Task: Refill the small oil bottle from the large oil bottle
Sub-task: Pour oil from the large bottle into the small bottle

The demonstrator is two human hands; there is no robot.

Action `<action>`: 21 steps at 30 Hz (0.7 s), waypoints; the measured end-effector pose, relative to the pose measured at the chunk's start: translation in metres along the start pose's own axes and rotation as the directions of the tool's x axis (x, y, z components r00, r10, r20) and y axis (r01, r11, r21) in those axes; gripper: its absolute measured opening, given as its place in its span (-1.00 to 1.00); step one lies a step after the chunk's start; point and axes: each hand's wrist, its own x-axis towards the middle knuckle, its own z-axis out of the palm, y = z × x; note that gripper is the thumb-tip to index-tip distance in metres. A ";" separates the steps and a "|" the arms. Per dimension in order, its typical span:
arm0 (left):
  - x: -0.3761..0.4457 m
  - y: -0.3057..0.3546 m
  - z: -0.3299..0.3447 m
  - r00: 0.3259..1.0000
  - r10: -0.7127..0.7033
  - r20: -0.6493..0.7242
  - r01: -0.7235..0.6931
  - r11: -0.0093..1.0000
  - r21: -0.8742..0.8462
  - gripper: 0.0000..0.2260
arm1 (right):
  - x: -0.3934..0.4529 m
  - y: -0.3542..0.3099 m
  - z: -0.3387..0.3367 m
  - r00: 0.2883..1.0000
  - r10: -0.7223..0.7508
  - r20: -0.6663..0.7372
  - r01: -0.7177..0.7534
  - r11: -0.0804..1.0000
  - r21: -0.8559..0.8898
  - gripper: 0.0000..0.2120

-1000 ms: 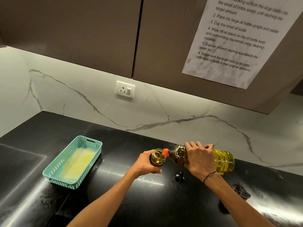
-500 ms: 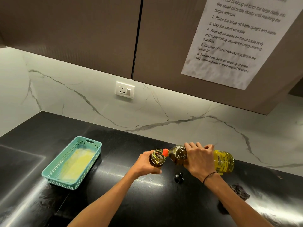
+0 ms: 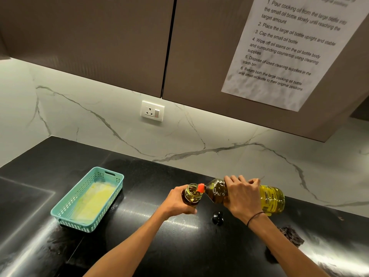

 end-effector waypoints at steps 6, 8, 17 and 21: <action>0.000 0.001 0.001 1.000 0.002 0.004 -0.002 1.000 -0.003 -0.47 | -0.001 0.001 -0.002 1.000 0.002 0.005 -0.002 1.000 -0.004 -0.39; 0.000 0.001 0.001 1.000 0.005 0.006 -0.005 1.000 -0.005 -0.47 | -0.002 0.000 -0.003 1.000 0.003 0.013 -0.003 1.000 -0.001 -0.41; -0.001 0.003 0.001 1.000 0.003 0.010 -0.003 1.000 -0.019 -0.45 | -0.006 -0.001 -0.007 1.000 0.008 0.028 -0.009 1.000 0.016 -0.44; -0.002 0.003 0.003 1.000 0.002 0.010 -0.002 1.000 -0.020 -0.45 | -0.006 0.000 -0.008 0.999 0.014 0.032 -0.015 1.000 0.018 -0.43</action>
